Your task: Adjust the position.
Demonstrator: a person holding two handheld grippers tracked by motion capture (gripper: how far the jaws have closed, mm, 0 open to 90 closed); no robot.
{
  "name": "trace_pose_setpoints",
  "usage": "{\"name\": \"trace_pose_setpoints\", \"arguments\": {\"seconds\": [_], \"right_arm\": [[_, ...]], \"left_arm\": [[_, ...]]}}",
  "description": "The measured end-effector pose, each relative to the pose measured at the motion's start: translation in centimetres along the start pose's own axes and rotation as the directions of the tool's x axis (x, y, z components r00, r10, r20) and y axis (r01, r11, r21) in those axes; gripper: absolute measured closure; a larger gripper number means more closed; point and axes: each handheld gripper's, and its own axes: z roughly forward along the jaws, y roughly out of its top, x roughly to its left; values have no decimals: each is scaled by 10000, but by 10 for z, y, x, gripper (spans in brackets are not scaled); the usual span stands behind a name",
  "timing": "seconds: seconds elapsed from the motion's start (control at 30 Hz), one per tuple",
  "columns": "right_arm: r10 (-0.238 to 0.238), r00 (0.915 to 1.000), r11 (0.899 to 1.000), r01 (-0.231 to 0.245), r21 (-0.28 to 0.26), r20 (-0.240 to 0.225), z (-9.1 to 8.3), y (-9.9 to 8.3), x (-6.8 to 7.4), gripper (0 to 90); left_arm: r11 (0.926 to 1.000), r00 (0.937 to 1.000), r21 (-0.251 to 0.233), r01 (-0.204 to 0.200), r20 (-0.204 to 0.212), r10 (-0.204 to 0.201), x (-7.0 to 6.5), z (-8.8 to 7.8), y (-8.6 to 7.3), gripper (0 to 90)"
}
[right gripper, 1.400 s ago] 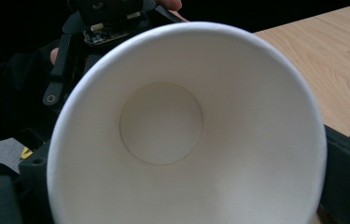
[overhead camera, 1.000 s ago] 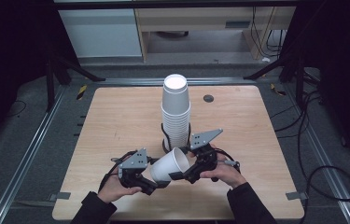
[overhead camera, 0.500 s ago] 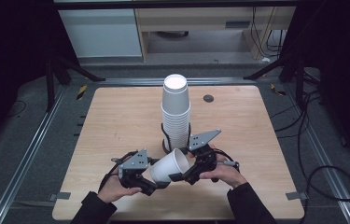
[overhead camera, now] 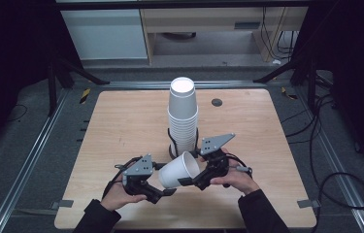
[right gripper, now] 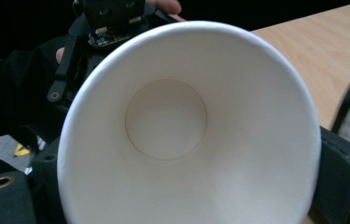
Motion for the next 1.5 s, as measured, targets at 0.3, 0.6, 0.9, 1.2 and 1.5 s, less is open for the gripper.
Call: {"name": "trace_pose_setpoints", "arguments": {"seconds": [0.3,0.6,0.9,1.2,1.5], "right_arm": [[-892,9939,9873,797,1371,653,-4,17,4,85],[-1673,9852,9431,1489,2975,375,26,37,6,83],[-1960,9806,9149,1868,3577,-109,45,43,11,82],[-1968,9804,9152,1861,3576,-66,47,42,11,76],[-1897,9818,9343,1787,3086,56,41,39,10,41]], "left_arm": [[9992,9991,372,109,-406,-94,4,-5,-1,112],[9957,9989,928,-5,-470,48,3,0,-3,104],[9948,9991,1020,-35,-419,78,3,0,-3,151],[9941,9987,1074,-160,-456,210,2,0,-4,225],[9951,9985,983,-79,-539,133,4,-2,-5,229]]}}
